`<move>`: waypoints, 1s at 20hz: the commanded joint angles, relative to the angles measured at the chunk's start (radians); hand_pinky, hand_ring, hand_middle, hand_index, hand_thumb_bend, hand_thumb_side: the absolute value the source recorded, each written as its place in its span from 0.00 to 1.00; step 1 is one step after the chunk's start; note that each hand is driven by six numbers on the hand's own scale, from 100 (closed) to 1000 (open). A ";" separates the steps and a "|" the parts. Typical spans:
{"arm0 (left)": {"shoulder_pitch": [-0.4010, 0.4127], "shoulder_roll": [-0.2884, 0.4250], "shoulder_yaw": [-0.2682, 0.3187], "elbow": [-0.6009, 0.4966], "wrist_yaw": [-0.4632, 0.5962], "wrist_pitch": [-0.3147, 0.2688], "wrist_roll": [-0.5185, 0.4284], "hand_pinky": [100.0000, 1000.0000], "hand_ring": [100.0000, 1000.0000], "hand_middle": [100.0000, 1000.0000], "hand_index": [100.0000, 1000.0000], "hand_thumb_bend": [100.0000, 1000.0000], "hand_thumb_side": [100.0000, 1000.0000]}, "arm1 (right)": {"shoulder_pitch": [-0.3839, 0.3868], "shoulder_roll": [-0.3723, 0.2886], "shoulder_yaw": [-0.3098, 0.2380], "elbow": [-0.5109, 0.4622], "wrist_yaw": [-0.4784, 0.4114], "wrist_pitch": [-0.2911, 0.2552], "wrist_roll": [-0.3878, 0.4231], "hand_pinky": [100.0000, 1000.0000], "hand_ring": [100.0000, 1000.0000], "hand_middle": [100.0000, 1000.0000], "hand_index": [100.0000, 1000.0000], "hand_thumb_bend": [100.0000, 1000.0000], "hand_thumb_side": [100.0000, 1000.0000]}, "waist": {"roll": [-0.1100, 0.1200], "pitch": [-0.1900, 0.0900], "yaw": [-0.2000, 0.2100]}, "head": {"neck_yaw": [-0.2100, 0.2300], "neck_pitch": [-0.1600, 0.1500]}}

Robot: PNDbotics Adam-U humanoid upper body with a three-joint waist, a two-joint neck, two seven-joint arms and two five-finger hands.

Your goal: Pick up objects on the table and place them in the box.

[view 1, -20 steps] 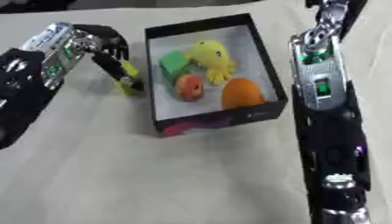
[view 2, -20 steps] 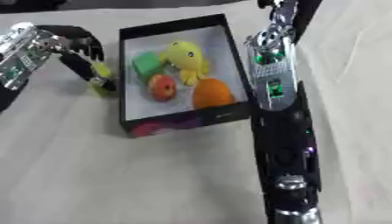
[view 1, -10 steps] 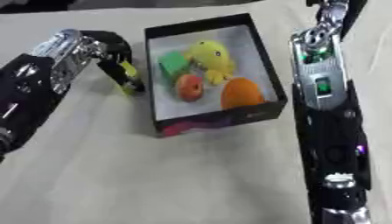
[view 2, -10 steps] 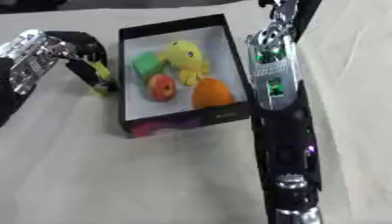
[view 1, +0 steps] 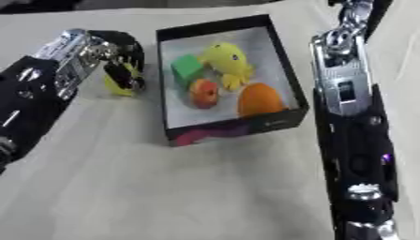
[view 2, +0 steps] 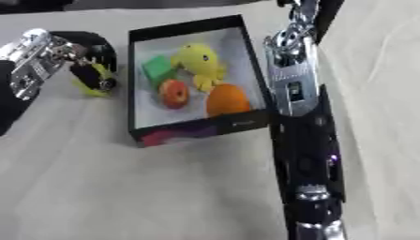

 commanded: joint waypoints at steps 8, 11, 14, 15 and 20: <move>-0.028 0.096 -0.007 -0.126 0.045 0.007 -0.042 0.81 0.81 0.74 0.82 0.66 0.50 | -0.017 -0.006 0.003 -0.010 0.003 -0.002 0.003 0.90 0.75 0.77 0.88 0.00 0.57 | -0.003 -0.031 0.006 | -0.003 0.001; -0.022 0.115 -0.009 -0.151 0.048 -0.037 -0.078 0.85 0.85 0.80 0.87 0.81 0.43 | -0.017 -0.006 0.003 -0.009 0.002 -0.002 0.004 0.90 0.75 0.77 0.88 0.00 0.57 | -0.003 -0.032 0.005 | -0.004 0.001; -0.015 0.138 0.006 -0.165 0.059 -0.095 -0.131 0.86 0.87 0.80 0.86 0.81 0.35 | -0.016 -0.007 0.002 -0.009 0.001 -0.002 0.004 0.90 0.75 0.77 0.88 0.00 0.57 | -0.003 -0.032 0.005 | -0.005 0.001; -0.013 0.144 0.015 -0.161 0.059 -0.121 -0.151 0.87 0.88 0.81 0.85 0.79 0.27 | -0.016 -0.008 0.002 -0.008 0.000 -0.001 0.003 0.90 0.75 0.77 0.88 0.00 0.57 | -0.003 -0.032 0.005 | -0.005 0.001; -0.003 0.161 0.056 -0.125 0.039 -0.223 -0.186 0.87 0.87 0.79 0.84 0.76 0.17 | -0.020 -0.012 0.000 -0.003 -0.003 0.000 0.002 0.90 0.75 0.77 0.88 0.00 0.57 | -0.004 -0.031 0.004 | -0.003 0.001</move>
